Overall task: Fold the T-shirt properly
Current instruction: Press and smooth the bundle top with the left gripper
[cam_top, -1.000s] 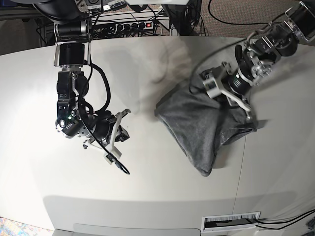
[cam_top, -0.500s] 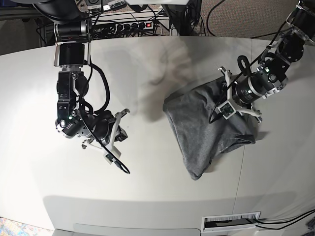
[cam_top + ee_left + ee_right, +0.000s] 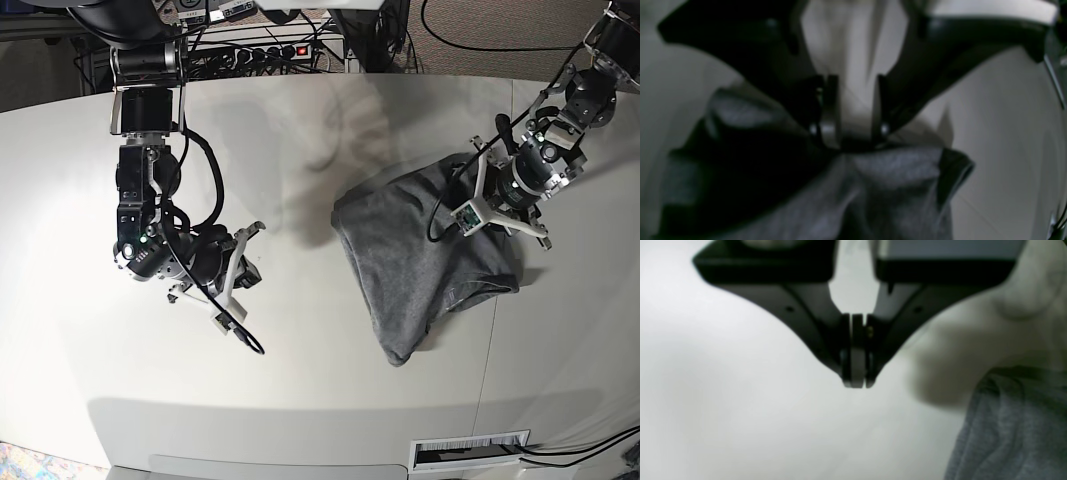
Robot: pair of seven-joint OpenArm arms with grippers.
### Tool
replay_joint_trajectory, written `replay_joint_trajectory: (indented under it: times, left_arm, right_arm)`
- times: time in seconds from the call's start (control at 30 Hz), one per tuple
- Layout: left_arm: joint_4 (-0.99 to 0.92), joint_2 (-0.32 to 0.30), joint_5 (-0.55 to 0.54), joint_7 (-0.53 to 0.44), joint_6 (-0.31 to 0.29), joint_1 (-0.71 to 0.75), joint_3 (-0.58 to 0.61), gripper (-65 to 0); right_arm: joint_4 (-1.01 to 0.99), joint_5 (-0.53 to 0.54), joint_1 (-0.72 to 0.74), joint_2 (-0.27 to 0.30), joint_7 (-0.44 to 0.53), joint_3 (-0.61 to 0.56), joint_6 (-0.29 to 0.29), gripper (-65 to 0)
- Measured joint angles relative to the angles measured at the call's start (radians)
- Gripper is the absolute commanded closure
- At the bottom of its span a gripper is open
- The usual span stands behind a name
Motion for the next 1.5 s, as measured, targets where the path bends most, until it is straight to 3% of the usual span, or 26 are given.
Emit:
replay_joint_trajectory:
  times: [0.13, 0.27, 0.5, 0.73, 0.8, 0.87, 1.0, 1.17, 1.2, 1.27, 1.37, 1.5]
  left_arm:
    - [0.013, 0.001, -0.160, -0.017, 0.030, -0.002, -0.002, -17.3]
    - [0.062, 0.025, -0.167, -0.039, 0.094, -0.003, -0.002, 0.0]
    - [0.105, 0.033, -0.002, -0.060, 0.231, -0.009, -0.002, 0.0]
    - [0.105, 0.031, 0.085, 0.039, 0.235, -0.004, -0.018, 0.0]
    - [0.105, 0.024, 0.108, 0.043, 0.208, 0.002, -0.018, 0.0]
    - [0.104, 0.016, 0.145, 0.056, 0.205, 0.015, -0.018, -4.5]
    - [0.097, 0.005, 0.188, 0.130, 0.193, 0.015, -0.018, -22.4]
    - [0.097, 0.003, 0.175, 0.140, 0.192, 0.014, -0.020, -24.1]
    - [0.097, 0.002, 0.151, 0.126, 0.214, 0.014, -0.020, -23.8]
    - [0.098, 0.003, 0.098, 0.079, 0.237, 0.014, -0.020, -18.7]
    - [0.098, 0.003, 0.057, 0.042, 0.315, 0.013, -0.020, -2.3]
    - [0.098, 0.003, 0.130, 0.014, 0.357, 0.011, -0.021, 0.0]
  right_arm:
    - [0.000, 0.000, 0.000, 0.000, 0.003, 0.000, 0.000, 0.0]
    - [0.000, 0.000, -0.004, 0.000, 0.004, 0.000, 0.000, 0.0]
    - [0.000, 0.000, -0.040, 0.000, 0.006, 0.000, 0.000, 0.0]
    - [0.000, 0.000, -0.039, 0.000, 0.007, 0.000, 0.000, 0.0]
    - [0.000, 0.000, -0.039, 0.000, 0.011, 0.000, 0.000, 0.0]
    - [0.000, 0.000, -0.039, 0.000, 0.011, 0.000, 0.000, 0.0]
    - [0.000, 0.000, -0.039, 0.000, 0.019, 0.000, 0.000, 0.0]
    - [0.000, 0.000, -0.039, 0.000, 0.034, 0.000, 0.000, 0.0]
    - [0.000, 0.000, -0.040, 0.000, 0.034, 0.000, 0.000, 0.0]
    - [0.000, 0.000, -0.039, -0.001, 0.039, 0.000, 0.000, 0.0]
    - [0.000, 0.000, -0.039, -0.002, 0.040, 0.000, 0.000, 0.0]
    - [0.000, 0.000, -0.039, -0.003, 0.040, 0.000, 0.000, 0.0]
